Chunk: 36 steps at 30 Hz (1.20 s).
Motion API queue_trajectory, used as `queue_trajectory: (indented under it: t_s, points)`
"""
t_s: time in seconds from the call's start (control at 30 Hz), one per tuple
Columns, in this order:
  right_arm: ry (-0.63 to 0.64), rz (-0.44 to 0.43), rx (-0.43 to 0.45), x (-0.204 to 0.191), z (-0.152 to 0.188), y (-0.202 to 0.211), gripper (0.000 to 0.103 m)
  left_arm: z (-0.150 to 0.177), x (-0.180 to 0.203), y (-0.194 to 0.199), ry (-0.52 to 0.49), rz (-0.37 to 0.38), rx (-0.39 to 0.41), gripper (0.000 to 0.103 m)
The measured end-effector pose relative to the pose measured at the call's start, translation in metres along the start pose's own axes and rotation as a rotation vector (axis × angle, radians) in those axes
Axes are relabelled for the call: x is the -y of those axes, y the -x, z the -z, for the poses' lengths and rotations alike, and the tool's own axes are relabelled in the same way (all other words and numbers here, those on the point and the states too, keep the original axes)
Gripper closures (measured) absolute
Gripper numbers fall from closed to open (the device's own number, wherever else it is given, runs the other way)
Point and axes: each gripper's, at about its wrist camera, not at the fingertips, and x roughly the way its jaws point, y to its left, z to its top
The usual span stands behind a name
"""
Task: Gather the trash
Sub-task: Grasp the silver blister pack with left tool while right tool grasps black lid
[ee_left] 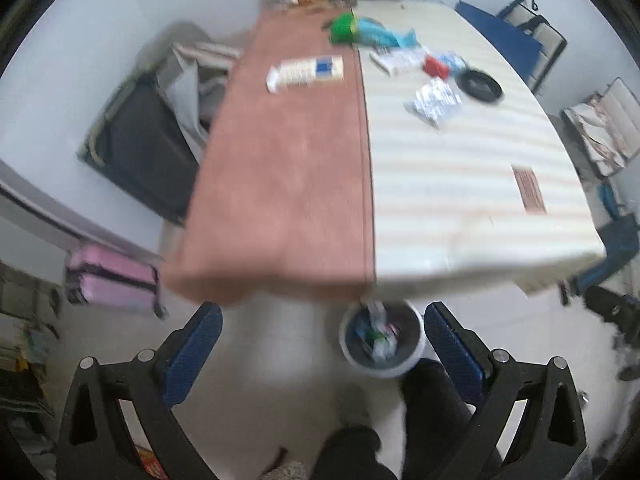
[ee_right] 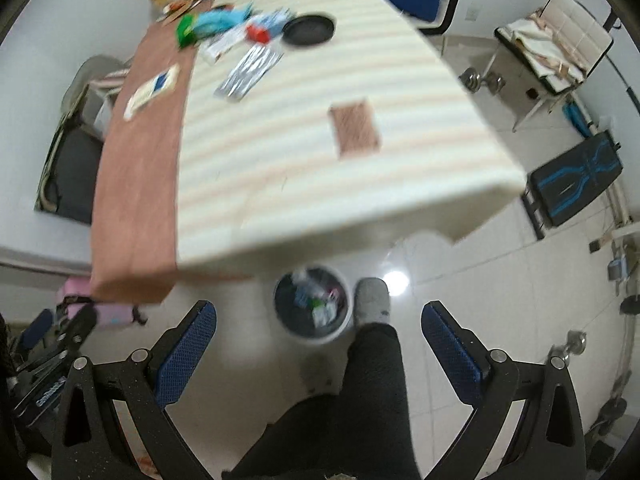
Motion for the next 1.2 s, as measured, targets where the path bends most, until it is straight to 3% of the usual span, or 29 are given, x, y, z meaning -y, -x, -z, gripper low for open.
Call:
queue_trajectory:
  t_s: [0.13, 0.2, 0.33, 0.53, 0.7, 0.8, 0.9, 0.93, 1.1, 1.2]
  points:
    - [-0.014, 0.043, -0.024, 0.020, -0.078, -0.039, 0.000, -0.047, 0.019, -0.028, -0.001, -0.129, -0.003, 0.000]
    - [-0.022, 0.053, -0.061, 0.034, -0.110, -0.071, 0.002, -0.060, 0.025, -0.043, 0.013, -0.159, -0.047, 0.000]
    - [-0.007, -0.009, -0.131, 0.040, -0.184, -0.119, 0.005, -0.101, 0.048, -0.086, 0.010, -0.186, -0.147, 0.000]
    - [0.182, 0.037, -0.113, 0.014, -0.299, -0.150, 0.005, -0.159, 0.082, -0.128, -0.032, -0.275, -0.193, 0.000]
    - [0.313, 0.057, -0.132, -0.021, -0.364, -0.179, 0.002, -0.200, 0.088, -0.160, -0.054, -0.360, -0.217, 0.000]
    - [0.332, 0.056, -0.153, -0.038, -0.381, -0.198, 0.002, -0.216, 0.087, -0.173, -0.063, -0.354, -0.237, 0.000]
    - [0.322, 0.049, -0.172, -0.043, -0.390, -0.214, 0.003, -0.229, 0.091, -0.177, -0.093, -0.299, -0.245, 0.000]
    - [0.309, 0.035, -0.176, -0.042, -0.391, -0.218, 0.010, -0.234, 0.095, -0.177, -0.110, -0.251, -0.245, 0.000]
    - [0.267, 0.018, -0.173, -0.007, -0.386, -0.208, 0.014, -0.251, 0.126, -0.179, -0.259, -0.024, -0.259, 0.000]
    - [0.211, 0.013, -0.199, 0.033, -0.379, -0.201, 0.014, -0.256, 0.158, -0.187, -0.420, 0.029, -0.272, 0.000]
